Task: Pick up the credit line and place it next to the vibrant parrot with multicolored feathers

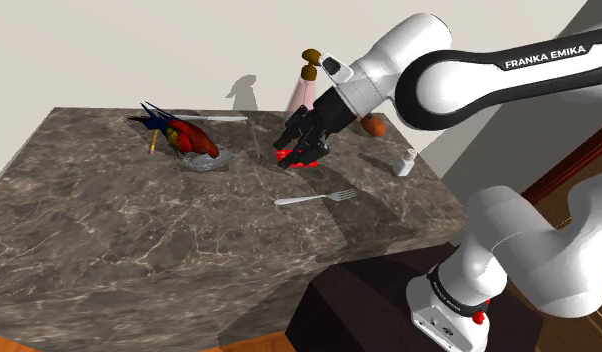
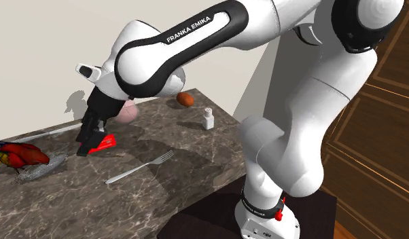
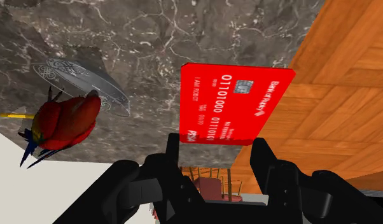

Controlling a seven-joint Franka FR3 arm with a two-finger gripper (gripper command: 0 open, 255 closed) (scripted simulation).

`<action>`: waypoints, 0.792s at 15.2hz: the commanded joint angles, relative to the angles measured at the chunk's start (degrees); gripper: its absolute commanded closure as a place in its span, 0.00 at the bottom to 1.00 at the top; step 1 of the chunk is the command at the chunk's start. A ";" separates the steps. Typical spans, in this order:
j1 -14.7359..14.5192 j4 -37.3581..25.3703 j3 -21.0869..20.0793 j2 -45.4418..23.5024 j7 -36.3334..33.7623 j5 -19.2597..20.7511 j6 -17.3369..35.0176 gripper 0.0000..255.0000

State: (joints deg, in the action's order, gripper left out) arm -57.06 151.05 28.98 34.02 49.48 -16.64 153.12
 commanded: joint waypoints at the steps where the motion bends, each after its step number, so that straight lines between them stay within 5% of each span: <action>1: -3.20 -3.71 0.93 -4.50 0.03 -1.91 1.12 1.00; 8: -14.63 -18.04 6.81 -20.85 3.68 -12.32 2.21 1.00; 12: -18.50 -27.83 9.52 -31.15 7.24 -20.77 -0.30 1.00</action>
State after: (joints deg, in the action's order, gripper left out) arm -74.56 125.73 38.07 5.72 55.98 -34.99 153.26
